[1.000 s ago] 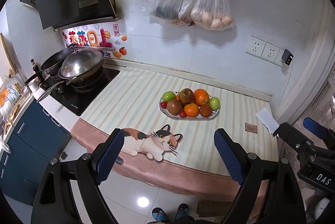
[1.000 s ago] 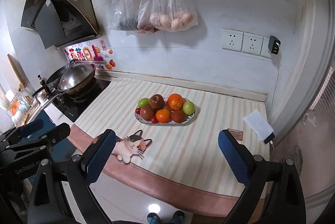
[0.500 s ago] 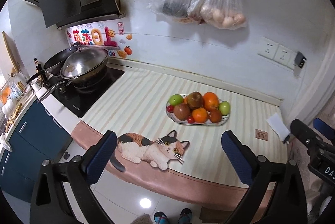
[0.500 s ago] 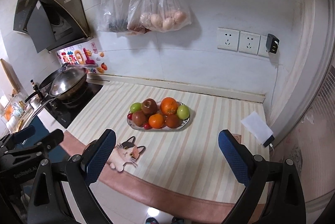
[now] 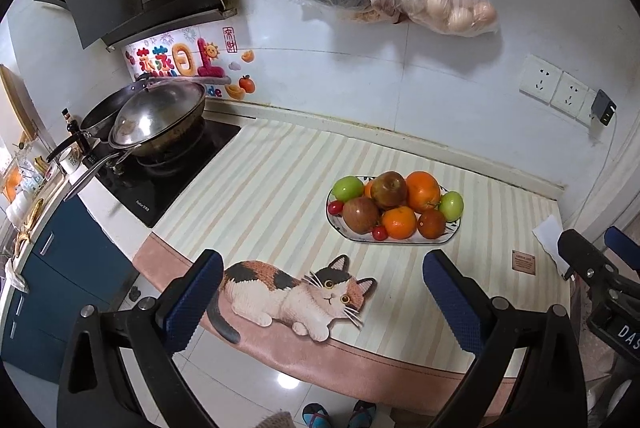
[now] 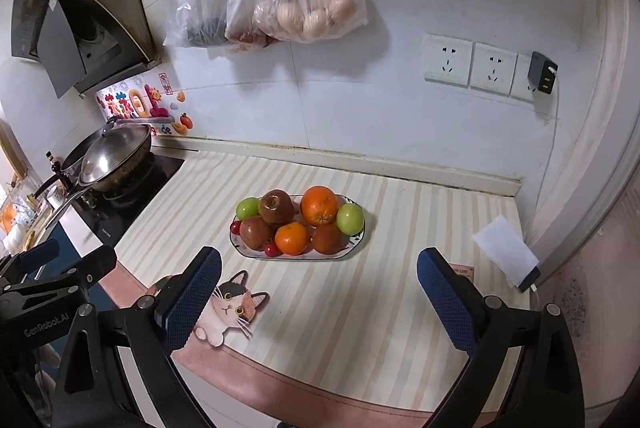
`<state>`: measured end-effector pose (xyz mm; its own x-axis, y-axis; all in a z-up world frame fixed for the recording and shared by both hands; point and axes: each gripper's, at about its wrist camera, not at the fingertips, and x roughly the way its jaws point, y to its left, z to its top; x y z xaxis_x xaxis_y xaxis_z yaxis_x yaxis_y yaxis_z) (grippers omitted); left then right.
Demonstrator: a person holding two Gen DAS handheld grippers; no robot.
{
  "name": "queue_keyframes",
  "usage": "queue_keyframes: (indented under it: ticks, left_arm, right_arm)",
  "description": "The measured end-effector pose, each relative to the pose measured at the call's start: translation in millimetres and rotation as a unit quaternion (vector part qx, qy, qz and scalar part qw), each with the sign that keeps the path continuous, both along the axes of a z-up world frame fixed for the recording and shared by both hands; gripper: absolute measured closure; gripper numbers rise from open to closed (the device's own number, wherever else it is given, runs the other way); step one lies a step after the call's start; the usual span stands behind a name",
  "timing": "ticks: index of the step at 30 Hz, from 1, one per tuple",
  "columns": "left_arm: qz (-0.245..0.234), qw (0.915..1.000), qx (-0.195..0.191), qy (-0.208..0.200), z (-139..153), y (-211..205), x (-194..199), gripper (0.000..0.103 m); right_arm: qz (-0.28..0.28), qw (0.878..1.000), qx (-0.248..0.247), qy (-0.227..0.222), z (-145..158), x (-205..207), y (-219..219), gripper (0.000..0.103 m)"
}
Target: Organize fruits
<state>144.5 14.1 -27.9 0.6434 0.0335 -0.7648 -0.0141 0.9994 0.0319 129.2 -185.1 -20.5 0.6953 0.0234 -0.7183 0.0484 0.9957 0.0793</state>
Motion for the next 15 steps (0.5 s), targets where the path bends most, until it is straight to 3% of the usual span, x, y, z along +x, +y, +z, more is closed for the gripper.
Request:
queue_keyframes:
  ticks: [15]
  left_arm:
    - [-0.005,0.9999,-0.007,0.01,-7,-5,16,0.001]
  right_arm:
    - [-0.006,1.0,-0.001,0.008,-12,15,-2,0.003]
